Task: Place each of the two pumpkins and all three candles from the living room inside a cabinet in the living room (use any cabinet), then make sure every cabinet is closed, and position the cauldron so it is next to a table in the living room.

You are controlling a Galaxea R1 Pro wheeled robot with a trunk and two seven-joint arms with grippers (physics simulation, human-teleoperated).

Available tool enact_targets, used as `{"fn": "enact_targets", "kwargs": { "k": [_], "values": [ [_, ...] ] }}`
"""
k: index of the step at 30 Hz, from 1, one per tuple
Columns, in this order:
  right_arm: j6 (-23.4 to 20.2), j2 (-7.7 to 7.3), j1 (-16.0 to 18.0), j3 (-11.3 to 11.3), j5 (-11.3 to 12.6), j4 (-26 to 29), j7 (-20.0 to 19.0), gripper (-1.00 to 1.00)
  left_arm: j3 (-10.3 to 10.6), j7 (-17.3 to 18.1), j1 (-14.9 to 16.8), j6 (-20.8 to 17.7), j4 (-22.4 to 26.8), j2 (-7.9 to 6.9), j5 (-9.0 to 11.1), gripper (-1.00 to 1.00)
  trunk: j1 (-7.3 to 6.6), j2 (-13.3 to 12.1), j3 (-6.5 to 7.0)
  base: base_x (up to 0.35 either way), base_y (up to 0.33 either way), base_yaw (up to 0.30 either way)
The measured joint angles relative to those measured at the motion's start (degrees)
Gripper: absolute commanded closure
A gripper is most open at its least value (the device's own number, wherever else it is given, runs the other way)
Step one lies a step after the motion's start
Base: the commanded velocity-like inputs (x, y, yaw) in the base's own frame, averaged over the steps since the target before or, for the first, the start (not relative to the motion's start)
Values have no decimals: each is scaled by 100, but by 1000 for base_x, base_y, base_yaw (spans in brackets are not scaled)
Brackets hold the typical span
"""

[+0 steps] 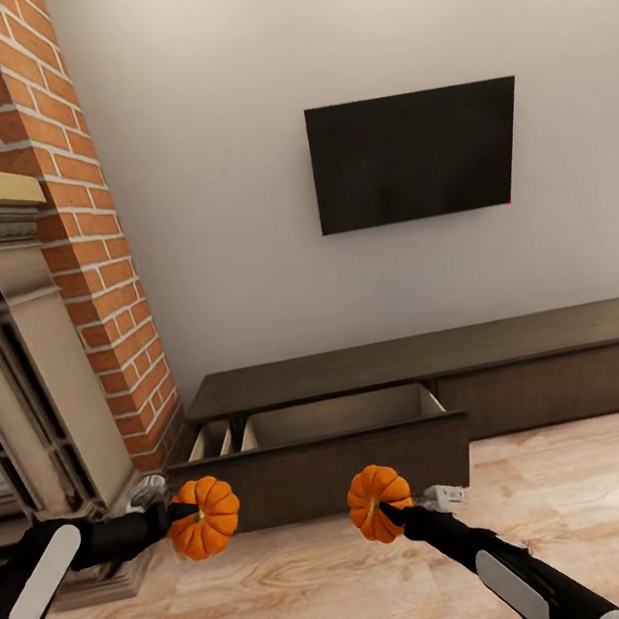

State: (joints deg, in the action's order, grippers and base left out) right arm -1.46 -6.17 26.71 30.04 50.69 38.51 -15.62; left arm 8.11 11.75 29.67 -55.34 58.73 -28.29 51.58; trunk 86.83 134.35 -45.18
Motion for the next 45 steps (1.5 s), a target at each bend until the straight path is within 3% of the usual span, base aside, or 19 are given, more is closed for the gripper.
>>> {"fn": "enact_targets", "kwargs": {
  "k": [2,3,5,6,7,10,11,13,16,20,22,26,36,45],
  "values": [
    [-569,0,2,24,5,677,171,100,-23,-355,4,-106,527,-12,229,100,-44,-80,36,0,0,0],
    [-862,-4,5,8,39,1160,324,100,-36,-542,5,-122,663,-14,231,100,-67,-119,55,0,0,0],
    [-1565,8,6,-9,78,2451,869,100,-178,-900,25,-142,906,-2,90,100,-111,-199,91,0,0,0],
    [-1917,5,7,-15,113,3181,1274,100,-256,-1006,31,-149,1102,29,128,100,-132,-240,109,0,0,0],
    [-2113,2,7,-17,138,3687,1553,100,-289,-1047,35,-152,1281,46,305,100,-155,-279,127,0,0,0],
    [-2742,20,6,-24,43,4494,2551,100,-343,-1113,38,-148,1909,128,310,100,-220,-401,180,0,0,0],
    [-2882,23,9,-23,31,4579,2811,100,-347,-1118,36,-147,2001,141,397,100,-242,-441,198,0,0,0],
    [-3051,29,22,-32,-1,4673,3327,100,-362,-1135,35,-138,2077,154,347,100,-286,-521,233,0,0,0],
    [-3089,31,34,-111,5,4679,3600,100,-403,-1153,35,-126,2036,158,360,100,-352,-642,287,0,0,0],
    [-3090,27,40,-256,-3,4740,3668,100,-728,-1473,36,-119,1974,159,214,100,-440,-802,360,0,0,0],
    [-3093,26,41,-404,-12,4838,3675,100,-796,-1655,34,-93,1895,164,265,100,-484,-882,396,0,0,0],
    [-3094,22,39,-482,3,4906,3721,100,-792,-1763,34,-77,1635,174,220,100,-571,-1043,467,0,0,0],
    [-3095,9,39,-510,-4,5026,3715,100,-777,-2219,34,-74,1652,611,217,100,-791,-1444,646,0,0,0],
    [-3005,7,39,-546,21,5008,3663,100,-823,-2189,35,-68,1684,676,289,100,-989,-1805,808,0,0,0]
  ]
}}
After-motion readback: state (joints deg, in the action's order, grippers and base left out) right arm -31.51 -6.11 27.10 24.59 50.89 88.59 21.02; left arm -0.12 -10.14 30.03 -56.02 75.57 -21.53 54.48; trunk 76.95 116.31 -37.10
